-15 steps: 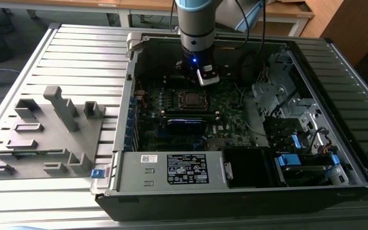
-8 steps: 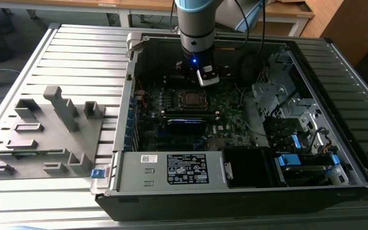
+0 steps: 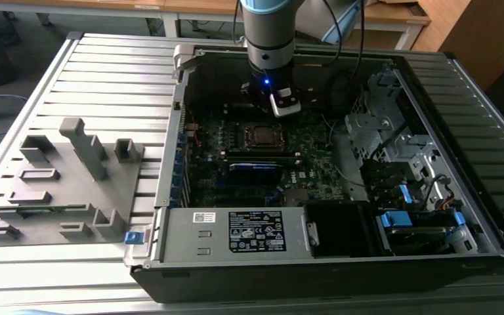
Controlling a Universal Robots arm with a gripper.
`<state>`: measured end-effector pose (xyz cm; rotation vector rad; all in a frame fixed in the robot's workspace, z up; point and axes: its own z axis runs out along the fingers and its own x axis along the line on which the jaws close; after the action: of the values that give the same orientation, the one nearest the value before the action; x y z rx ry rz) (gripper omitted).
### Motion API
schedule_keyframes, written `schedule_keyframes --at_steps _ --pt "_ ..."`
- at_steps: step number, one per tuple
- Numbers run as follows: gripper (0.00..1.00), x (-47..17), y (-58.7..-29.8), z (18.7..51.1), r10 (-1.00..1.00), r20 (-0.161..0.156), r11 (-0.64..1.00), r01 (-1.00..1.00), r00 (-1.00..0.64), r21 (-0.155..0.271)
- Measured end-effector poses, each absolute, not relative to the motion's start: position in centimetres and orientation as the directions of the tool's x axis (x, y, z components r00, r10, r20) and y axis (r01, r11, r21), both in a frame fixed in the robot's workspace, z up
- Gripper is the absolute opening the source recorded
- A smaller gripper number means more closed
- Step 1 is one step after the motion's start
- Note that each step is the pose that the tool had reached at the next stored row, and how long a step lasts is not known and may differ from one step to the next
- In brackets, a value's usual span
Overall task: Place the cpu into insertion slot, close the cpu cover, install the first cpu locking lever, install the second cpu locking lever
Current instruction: 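Install the first cpu locking lever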
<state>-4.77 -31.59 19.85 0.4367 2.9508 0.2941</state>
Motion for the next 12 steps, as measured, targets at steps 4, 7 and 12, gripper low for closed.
schedule_keyframes --at_steps 4,7,12 --pt "0.11 -4.77 -31.59 19.93 0.299 -0.113 0.939 0.271 -0.947 0.213" --pt "0.11 -4.77 -31.59 19.9 0.299 -0.113 0.939 0.271 -0.947 0.213" --pt "0.11 -4.77 -31.59 19.71 0.299 -0.117 0.94 0.271 -0.947 0.206"
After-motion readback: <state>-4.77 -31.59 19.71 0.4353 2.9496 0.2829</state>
